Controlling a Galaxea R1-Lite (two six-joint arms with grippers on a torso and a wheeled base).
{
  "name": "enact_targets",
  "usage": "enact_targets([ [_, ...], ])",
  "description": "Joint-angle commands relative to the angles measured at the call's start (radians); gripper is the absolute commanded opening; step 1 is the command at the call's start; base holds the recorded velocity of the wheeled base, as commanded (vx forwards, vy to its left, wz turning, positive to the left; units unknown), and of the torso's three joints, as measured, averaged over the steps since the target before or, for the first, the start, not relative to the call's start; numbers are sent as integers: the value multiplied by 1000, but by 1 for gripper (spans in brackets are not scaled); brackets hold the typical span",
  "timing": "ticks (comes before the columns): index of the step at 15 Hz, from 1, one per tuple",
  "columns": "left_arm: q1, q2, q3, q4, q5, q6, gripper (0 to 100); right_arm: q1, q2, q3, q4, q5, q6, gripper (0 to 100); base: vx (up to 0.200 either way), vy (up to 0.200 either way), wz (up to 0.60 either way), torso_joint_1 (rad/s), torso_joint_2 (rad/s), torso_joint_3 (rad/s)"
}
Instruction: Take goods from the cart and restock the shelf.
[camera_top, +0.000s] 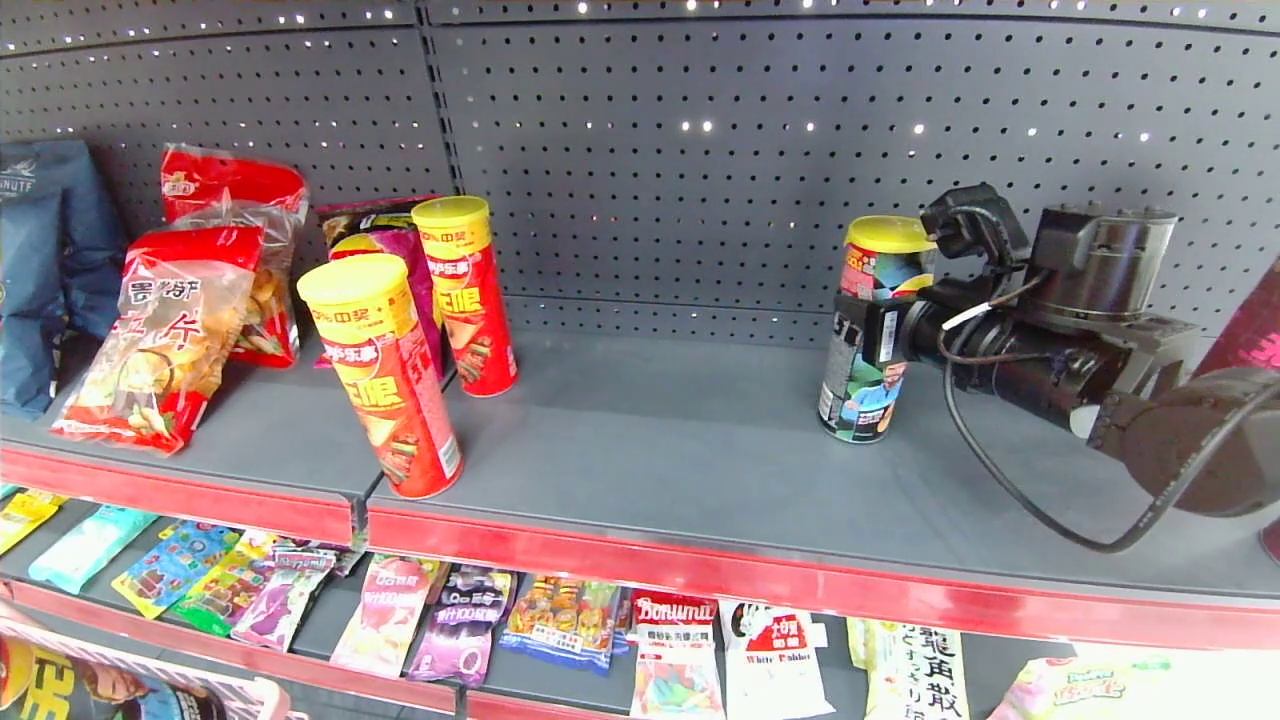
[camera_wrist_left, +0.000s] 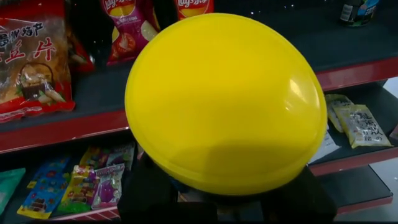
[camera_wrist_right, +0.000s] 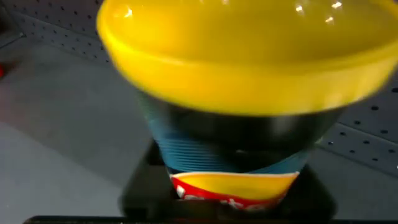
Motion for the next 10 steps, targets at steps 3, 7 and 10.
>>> enact_targets([
  [3,0,2,3,0,0,0,0,108,-82,50,4,-180,-2,0,0,0,0,0,0,0],
  [7,0,0,17,0,0,0,0,172,-139,67,4,-328,30,0,0,0,0,0,0,0],
  [10,0,0,23,0,-1,0,0,253,-142,74,1,-520,95,0,0,0,0,0,0,0],
])
